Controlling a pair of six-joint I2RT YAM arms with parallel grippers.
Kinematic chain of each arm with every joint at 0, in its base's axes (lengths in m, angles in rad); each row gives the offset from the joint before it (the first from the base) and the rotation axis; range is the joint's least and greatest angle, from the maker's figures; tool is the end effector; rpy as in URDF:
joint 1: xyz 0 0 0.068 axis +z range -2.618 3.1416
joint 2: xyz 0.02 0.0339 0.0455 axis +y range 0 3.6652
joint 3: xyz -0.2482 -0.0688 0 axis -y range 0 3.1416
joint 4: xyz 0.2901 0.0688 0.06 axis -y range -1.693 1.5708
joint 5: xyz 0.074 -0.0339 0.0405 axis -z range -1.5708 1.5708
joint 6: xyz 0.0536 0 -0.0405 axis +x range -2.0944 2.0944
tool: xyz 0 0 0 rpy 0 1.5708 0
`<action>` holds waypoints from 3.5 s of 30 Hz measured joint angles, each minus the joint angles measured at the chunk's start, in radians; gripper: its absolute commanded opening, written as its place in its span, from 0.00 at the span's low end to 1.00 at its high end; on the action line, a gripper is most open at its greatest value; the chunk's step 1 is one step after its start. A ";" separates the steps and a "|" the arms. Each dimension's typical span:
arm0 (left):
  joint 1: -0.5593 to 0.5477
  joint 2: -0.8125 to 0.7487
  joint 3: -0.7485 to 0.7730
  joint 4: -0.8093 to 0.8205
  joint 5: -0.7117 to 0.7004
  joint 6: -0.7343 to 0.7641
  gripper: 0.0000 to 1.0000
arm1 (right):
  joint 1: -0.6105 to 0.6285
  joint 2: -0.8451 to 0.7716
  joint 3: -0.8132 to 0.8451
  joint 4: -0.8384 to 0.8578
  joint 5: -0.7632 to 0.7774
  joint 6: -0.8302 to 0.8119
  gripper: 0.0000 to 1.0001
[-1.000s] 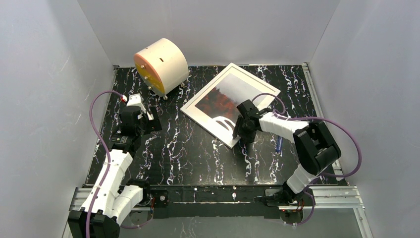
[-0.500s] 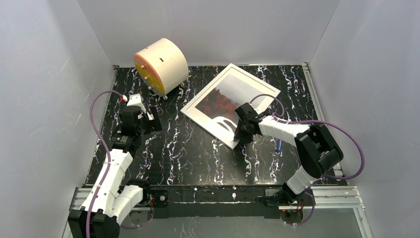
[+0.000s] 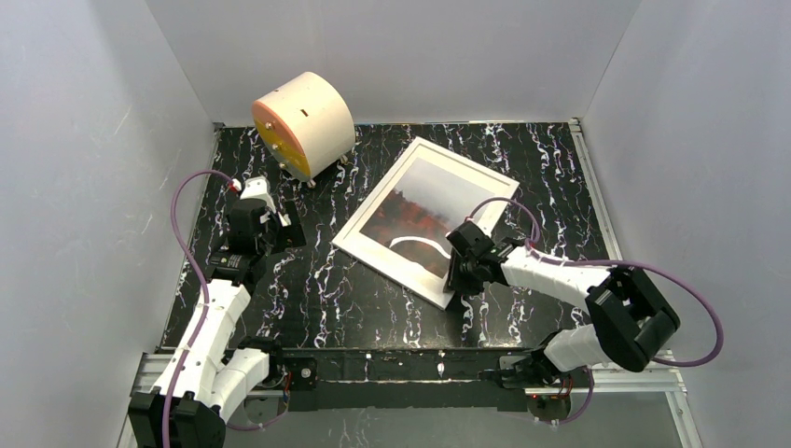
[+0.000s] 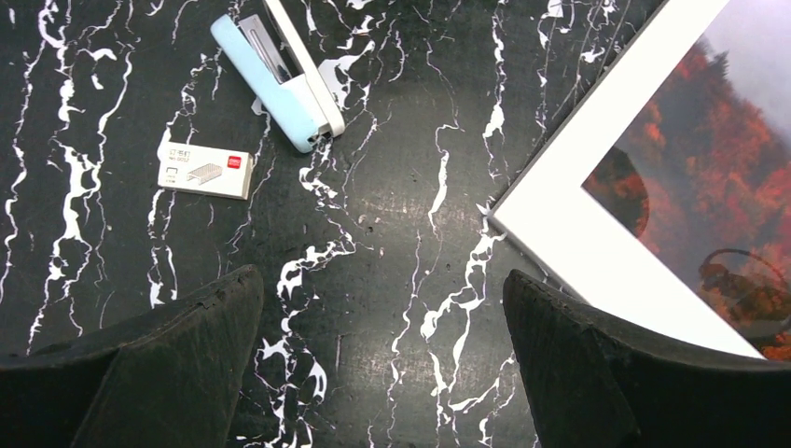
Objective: Take the photo out of the frame
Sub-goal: Adjust the photo frame at the center of the board.
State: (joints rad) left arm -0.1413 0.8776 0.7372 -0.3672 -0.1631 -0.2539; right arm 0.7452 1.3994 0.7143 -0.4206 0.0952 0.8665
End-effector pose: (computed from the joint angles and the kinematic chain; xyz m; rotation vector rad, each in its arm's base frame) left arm 0.2665 -0.0291 0.2616 -0.2158 2.0606 -0.0731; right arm 0.2220 0.1979 0.1071 0.1960 2.7207 0.3760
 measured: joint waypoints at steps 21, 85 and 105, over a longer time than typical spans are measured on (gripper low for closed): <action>0.000 0.032 -0.009 0.023 0.137 0.011 0.99 | 0.174 -0.032 0.014 -0.192 0.046 0.046 0.41; -0.337 0.255 -0.307 0.362 0.274 -0.294 0.82 | -0.344 0.101 0.093 0.046 -0.192 -0.160 0.98; -0.576 0.077 -0.353 0.247 0.244 -0.441 0.90 | -0.357 0.148 0.200 -0.069 -0.019 -0.257 0.99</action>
State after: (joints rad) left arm -0.7177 0.9543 0.3840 -0.1200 0.0811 -0.6949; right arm 0.3882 1.5475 0.9138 -0.4896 0.0761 0.6090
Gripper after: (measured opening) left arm 0.869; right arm 0.984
